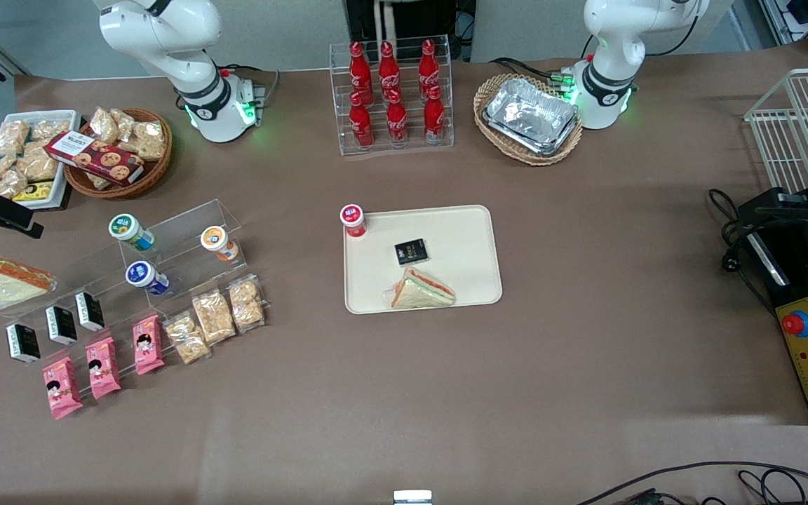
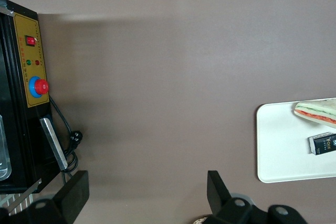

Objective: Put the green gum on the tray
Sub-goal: 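Move the right gripper over the acrylic rack toward the green-capped bottle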

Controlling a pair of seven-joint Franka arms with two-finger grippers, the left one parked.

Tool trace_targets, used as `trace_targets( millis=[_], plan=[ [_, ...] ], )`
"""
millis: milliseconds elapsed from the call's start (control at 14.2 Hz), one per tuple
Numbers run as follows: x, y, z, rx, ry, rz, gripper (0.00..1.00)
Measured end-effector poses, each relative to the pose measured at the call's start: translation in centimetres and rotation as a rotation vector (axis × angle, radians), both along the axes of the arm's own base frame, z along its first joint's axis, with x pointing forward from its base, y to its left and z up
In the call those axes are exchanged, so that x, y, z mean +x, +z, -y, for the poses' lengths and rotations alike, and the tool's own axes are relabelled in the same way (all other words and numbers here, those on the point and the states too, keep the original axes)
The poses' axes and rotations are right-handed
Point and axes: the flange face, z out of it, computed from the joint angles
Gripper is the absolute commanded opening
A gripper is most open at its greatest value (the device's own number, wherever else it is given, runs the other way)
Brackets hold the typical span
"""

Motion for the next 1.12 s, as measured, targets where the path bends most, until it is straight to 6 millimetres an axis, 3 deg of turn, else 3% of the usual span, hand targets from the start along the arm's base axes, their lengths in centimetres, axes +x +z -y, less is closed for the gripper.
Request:
trace_targets(
  millis=[844,984,1125],
  plan=[
    [-0.6,-0.4,-0.3,-0.008,0.014,-0.040,1.00],
    [-2.1,-1.0,-0.2,0.005,0.022,-0.046,1.00],
    [-4.9,-1.8,-0.1,0.021,0.029,-0.030,1.00]
  ],
)
